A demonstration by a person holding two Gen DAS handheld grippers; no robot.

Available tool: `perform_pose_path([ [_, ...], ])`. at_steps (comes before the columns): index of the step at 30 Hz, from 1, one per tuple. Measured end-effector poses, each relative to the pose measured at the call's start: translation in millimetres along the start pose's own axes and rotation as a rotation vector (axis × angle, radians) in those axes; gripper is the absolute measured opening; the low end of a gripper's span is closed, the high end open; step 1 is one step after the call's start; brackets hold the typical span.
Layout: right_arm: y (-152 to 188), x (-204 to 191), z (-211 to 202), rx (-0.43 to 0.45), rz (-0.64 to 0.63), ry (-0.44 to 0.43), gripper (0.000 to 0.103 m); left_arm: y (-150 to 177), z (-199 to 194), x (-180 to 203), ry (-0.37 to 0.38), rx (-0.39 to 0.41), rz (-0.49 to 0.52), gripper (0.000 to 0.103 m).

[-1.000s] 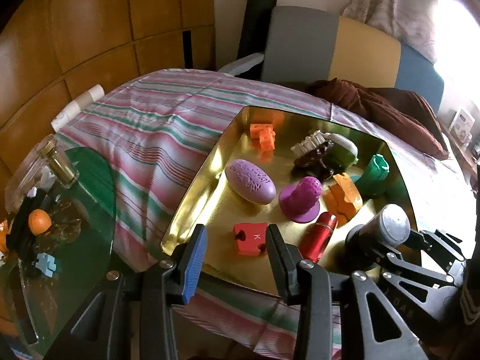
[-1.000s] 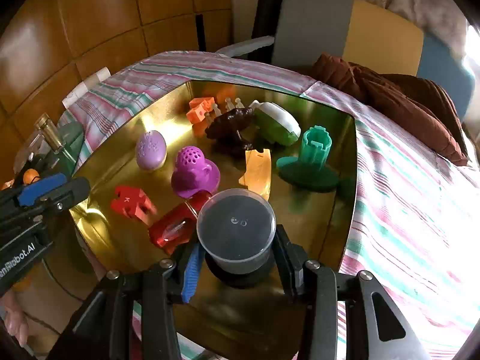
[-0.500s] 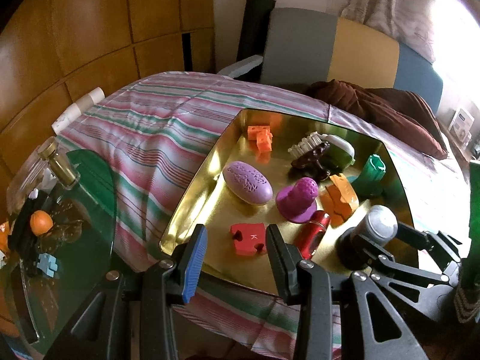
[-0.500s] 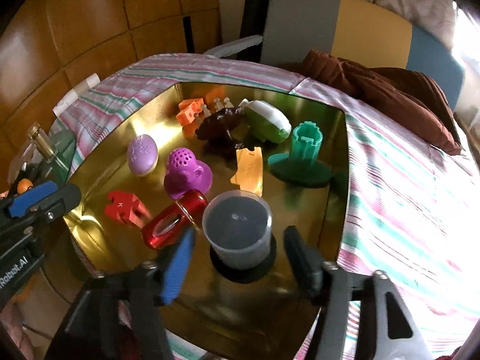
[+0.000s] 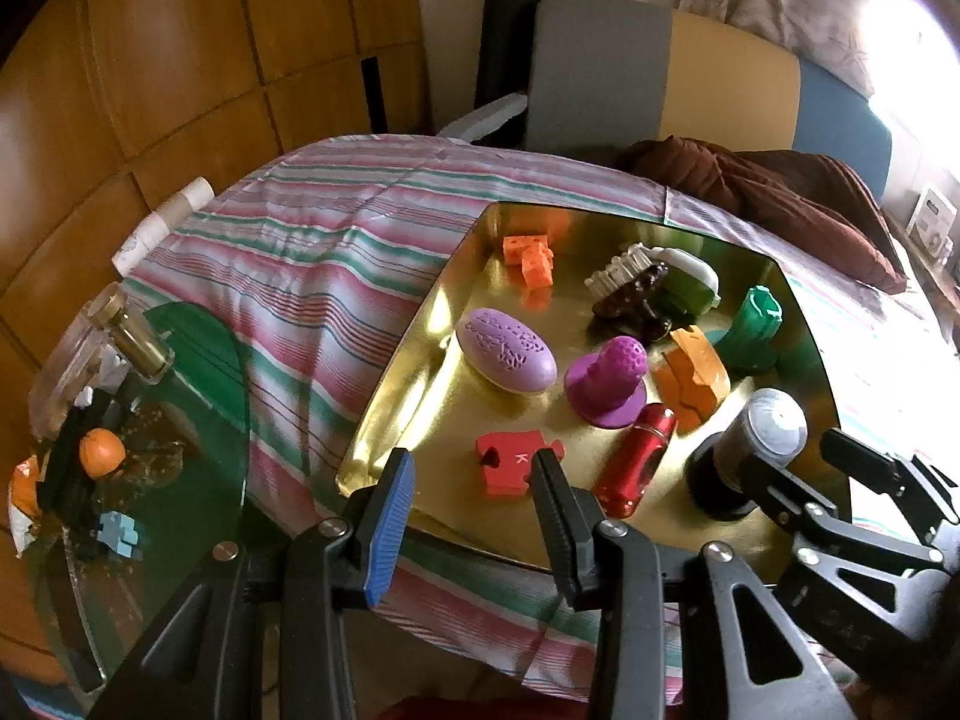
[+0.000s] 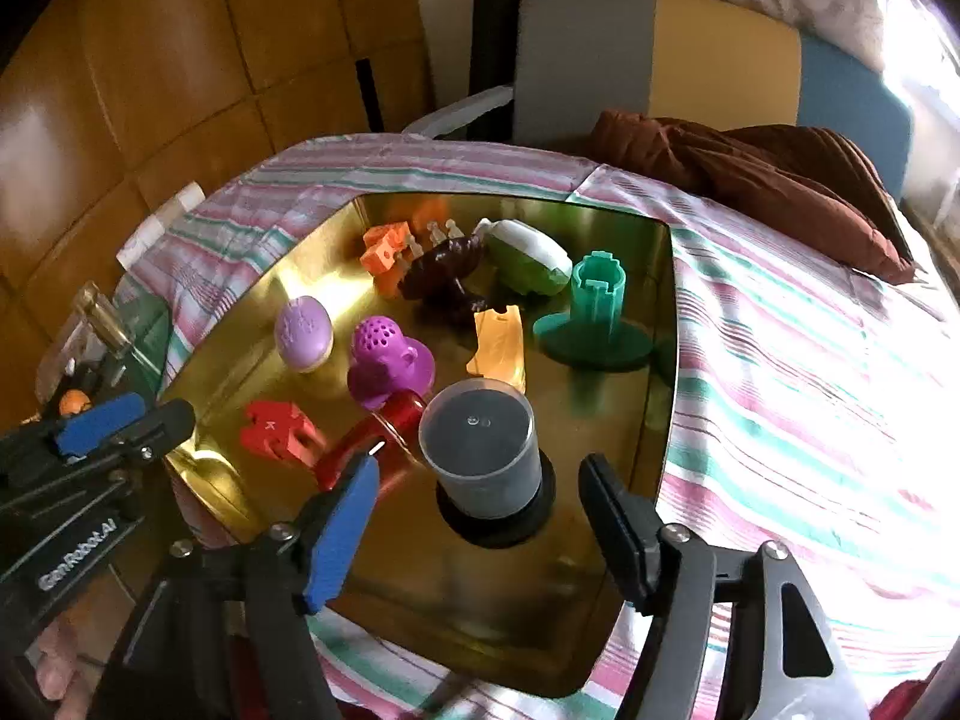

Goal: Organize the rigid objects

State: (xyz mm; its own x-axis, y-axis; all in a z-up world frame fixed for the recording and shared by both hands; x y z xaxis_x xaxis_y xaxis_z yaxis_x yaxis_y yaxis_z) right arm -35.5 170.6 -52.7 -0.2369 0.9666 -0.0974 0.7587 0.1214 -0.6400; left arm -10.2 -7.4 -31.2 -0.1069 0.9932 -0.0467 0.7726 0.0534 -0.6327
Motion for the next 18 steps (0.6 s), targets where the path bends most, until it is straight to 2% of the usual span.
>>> perform_pose_path([
  [2, -0.5, -0.9, -6.1, 0.010, 0.009, -0.006, 0.073, -0.7, -2.1, -0.7, -0.008, 0.011, 0.006, 0.040],
  [9, -5.2, -3.5, -29.7, 0.080, 0.018, 0.015, 0.093, -2.9, -1.0, -3.9, -0.008, -0.003, 0.012, 0.040],
  [11, -7.4, -4.8, -34.5, 0.093, 0.020, 0.019, 0.094, -3.0, -1.0, -4.8, -0.007, -0.004, 0.009, 0.040],
  [15, -10.8, -8.6, -41.5, 0.116, 0.025, 0.054, 0.102, -2.6, -4.9, -4.3, -0.028, 0.008, 0.021, 0.040],
  [18, -12.8, -14.0, -44.9, 0.125, 0.026, 0.080, 0.103, -3.1, -7.3, -2.9, -0.049, 0.016, 0.036, 0.040],
])
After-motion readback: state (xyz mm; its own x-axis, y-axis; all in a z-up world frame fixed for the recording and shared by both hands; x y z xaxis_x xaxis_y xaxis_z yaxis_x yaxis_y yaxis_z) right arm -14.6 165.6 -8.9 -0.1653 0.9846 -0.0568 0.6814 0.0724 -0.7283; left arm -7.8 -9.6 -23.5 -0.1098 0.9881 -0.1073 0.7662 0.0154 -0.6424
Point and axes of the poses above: each gripper's, at about its wrist camera, not at the fingertips, and z roughly the way its jaws point, x to its right, y to its underside, the point moved 1 cm from there along z, roughly the way its jaws point, and after that the axes turned 2 degrees about x, right-handed, at the moved point
